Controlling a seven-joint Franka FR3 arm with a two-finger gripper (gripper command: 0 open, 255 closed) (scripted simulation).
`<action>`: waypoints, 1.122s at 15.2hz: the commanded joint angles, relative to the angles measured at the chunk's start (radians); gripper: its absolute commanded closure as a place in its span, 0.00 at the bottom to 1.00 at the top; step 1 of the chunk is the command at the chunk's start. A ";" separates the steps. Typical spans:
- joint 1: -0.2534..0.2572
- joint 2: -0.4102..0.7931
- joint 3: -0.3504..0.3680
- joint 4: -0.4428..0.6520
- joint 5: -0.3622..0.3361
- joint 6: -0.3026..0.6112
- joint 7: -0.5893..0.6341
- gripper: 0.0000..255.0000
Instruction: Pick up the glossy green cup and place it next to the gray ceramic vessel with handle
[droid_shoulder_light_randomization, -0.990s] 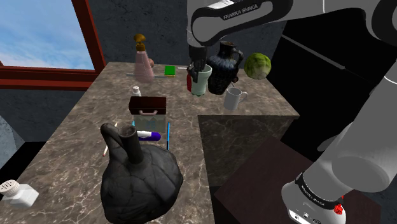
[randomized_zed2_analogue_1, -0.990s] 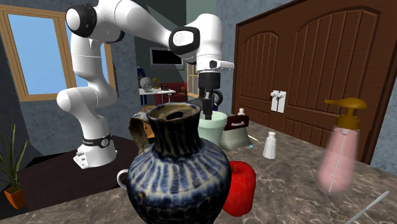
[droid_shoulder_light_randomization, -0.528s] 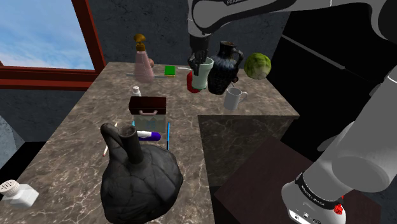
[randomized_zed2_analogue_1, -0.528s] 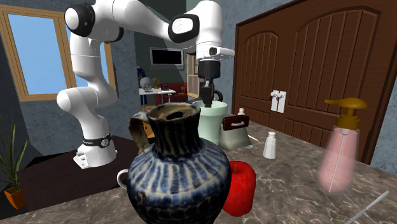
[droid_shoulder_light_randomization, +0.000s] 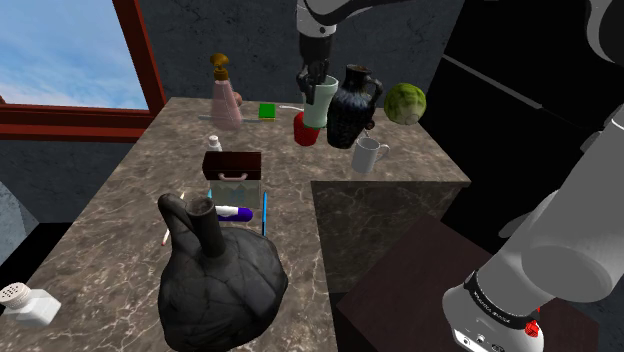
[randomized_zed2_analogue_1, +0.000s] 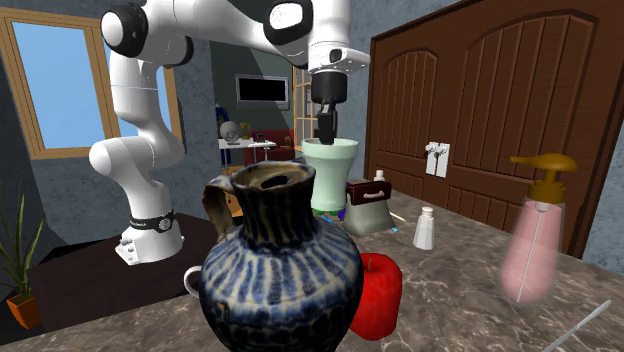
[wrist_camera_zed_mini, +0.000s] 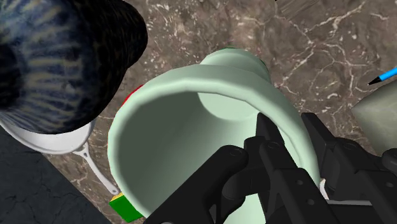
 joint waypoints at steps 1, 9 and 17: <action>0.001 -0.003 0.001 0.024 0.001 -0.027 -0.002 1.00; 0.004 0.004 0.003 0.141 0.003 -0.135 -0.015 1.00; 0.009 0.029 0.005 0.281 0.001 -0.251 -0.027 1.00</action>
